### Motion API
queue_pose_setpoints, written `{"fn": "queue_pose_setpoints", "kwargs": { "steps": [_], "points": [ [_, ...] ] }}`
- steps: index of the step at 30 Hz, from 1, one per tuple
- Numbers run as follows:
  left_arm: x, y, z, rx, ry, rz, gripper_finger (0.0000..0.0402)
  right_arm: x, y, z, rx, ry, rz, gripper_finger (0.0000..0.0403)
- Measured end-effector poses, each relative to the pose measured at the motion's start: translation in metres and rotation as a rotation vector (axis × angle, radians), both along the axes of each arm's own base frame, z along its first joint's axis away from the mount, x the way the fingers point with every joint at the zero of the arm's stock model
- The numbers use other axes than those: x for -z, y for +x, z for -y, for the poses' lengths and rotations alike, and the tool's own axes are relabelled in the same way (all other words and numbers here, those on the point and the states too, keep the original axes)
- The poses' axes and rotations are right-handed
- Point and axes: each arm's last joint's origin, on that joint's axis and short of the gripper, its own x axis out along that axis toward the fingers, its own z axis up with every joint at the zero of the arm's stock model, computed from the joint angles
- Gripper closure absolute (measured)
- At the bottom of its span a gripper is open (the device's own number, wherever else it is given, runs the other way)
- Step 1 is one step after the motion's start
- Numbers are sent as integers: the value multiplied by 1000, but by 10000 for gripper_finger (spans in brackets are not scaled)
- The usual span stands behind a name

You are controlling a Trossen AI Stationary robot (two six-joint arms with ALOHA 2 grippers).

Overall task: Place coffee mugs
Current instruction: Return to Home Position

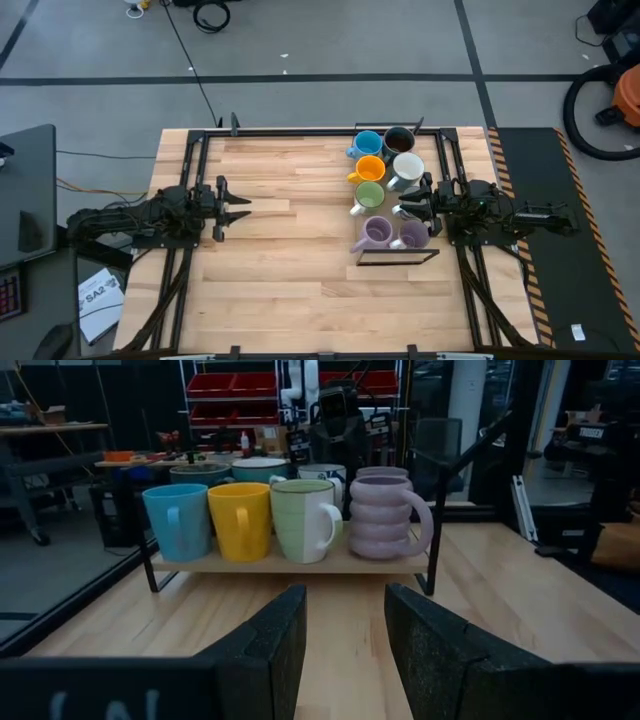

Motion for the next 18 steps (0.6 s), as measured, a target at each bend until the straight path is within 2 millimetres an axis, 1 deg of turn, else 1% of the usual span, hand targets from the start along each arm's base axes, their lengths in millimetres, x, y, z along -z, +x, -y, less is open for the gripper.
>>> {"fn": "queue_pose_setpoints", "kwargs": {
  "steps": [11, 18],
  "points": [
    [0, 0, 0, -3, 0, 5, 257, 0, 0, 0, 0, 0, 0, 274],
    [-6, -4, 0, -2, 7, 68, 257, 0, 0, 0, 0, 0, 0, 274]
  ]
}}
